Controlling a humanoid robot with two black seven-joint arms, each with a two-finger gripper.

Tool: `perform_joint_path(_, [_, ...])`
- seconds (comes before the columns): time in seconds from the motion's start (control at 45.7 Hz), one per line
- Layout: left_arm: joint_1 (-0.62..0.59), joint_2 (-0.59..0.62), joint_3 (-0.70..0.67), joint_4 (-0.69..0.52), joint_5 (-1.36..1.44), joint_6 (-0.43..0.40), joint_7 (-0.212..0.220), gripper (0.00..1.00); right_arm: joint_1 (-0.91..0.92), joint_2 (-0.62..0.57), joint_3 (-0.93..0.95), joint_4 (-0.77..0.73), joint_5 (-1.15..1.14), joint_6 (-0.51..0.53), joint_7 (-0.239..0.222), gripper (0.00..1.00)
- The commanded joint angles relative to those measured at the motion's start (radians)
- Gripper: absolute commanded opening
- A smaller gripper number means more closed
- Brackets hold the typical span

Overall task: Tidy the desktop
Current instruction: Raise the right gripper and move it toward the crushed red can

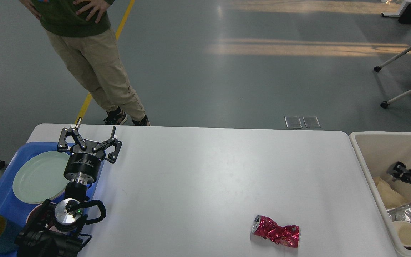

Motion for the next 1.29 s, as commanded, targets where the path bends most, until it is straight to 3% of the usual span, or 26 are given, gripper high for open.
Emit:
perform_joint_path(0.0, [-0.001,0.000,0.000,0.000,0.000,0.000,0.000,0.96,0.241,0.028,-0.090,0.147,-0.008,0.190,-0.002,1.00])
perform_joint_path(0.087, [0.001,0.000,0.000,0.000,0.000,0.000,0.000,0.96,0.428,0.047,-0.131,0.281,-0.005,0.334,-0.010,1.00])
perform_joint_path(0.241, [0.001,0.000,0.000,0.000,0.000,0.000,0.000,0.96,0.704,0.145,-0.196,0.533,-0.002,0.455,-0.013,1.00])
perform_joint_path(0.59, [0.001,0.000,0.000,0.000,0.000,0.000,0.000,0.96,1.102,0.235,-0.145,0.950,0.115,0.439,-0.018,1.00])
perform_joint_path(0.896, [0.001,0.000,0.000,0.000,0.000,0.000,0.000,0.96,1.055,0.222,-0.133,0.969,0.081,0.330,-0.016,0.94])
perform_joint_path(1.159, [0.001,0.000,0.000,0.000,0.000,0.000,0.000,0.96,0.812,0.214,0.089,0.963,-0.245,0.187,-0.019,0.81])
perform_joint_path(1.268, [0.001,0.000,0.000,0.000,0.000,0.000,0.000,0.96,0.694,0.222,0.129,0.957,-0.410,0.094,-0.018,0.81])
